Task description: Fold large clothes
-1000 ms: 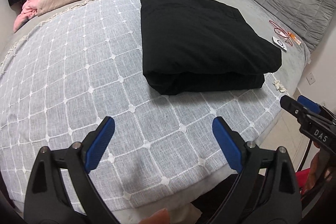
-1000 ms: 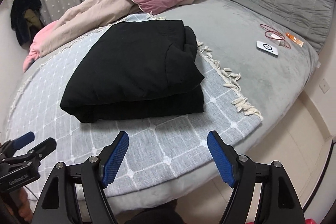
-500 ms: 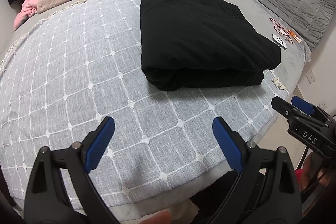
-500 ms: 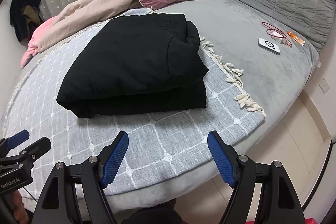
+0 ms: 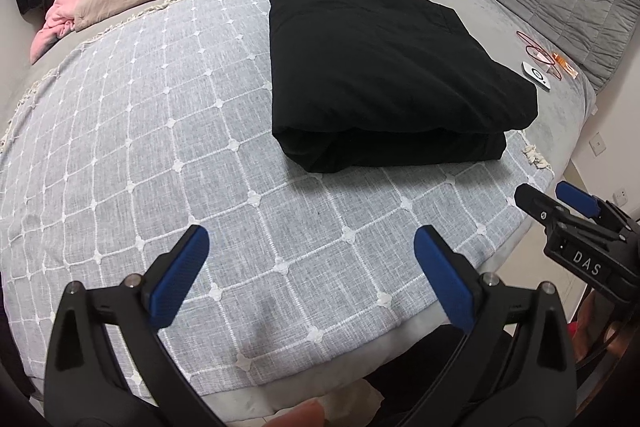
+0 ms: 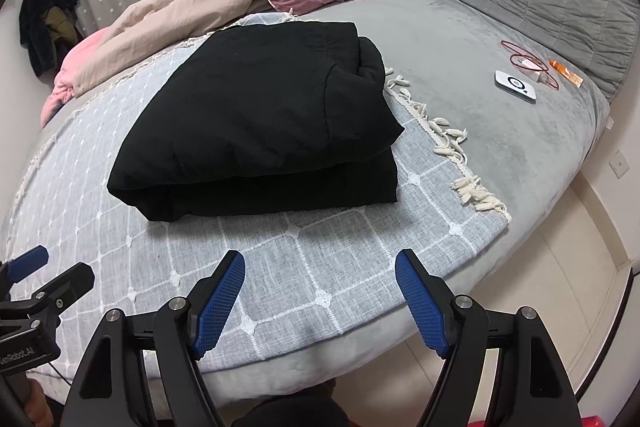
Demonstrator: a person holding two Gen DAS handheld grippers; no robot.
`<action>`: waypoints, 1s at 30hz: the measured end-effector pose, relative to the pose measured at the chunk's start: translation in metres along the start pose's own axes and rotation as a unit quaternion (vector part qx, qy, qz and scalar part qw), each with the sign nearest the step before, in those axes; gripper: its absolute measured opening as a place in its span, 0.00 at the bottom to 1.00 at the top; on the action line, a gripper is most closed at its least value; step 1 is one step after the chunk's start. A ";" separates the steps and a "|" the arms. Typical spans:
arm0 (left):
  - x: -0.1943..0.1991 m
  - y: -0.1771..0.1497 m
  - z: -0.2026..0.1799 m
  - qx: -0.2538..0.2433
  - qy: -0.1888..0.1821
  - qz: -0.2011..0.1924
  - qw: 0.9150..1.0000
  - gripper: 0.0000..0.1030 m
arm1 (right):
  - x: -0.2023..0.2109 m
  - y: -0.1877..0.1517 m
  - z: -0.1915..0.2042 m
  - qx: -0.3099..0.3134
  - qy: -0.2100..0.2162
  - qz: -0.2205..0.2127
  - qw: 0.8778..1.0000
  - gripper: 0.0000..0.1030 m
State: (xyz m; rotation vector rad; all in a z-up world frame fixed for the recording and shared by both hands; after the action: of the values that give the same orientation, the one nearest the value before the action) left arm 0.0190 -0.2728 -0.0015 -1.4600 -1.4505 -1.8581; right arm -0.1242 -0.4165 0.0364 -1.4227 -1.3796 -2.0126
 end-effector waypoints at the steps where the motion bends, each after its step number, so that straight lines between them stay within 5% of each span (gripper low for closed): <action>1: 0.000 0.000 -0.001 -0.001 0.001 0.000 1.000 0.99 | 0.000 0.000 0.000 0.000 -0.001 0.000 1.000 0.76; 30: 0.004 0.000 -0.010 -0.016 0.006 -0.001 1.000 0.99 | -0.001 -0.002 0.001 -0.001 -0.003 0.003 1.000 0.76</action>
State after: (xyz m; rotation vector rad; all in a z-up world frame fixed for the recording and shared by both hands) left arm 0.0124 -0.2806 0.0023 -1.4613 -1.4236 -1.8959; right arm -0.1246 -0.4152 0.0348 -1.4323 -1.3752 -2.0085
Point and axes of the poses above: each gripper's, at about its wrist camera, not at the fingertips, and x roughly against the way its jaws point, z to its left, y to its top, the point moved 2 cm from there along -x, roughly the way its jaws point, and after that the axes turned 1 degree about -y, right-handed, at the moved point
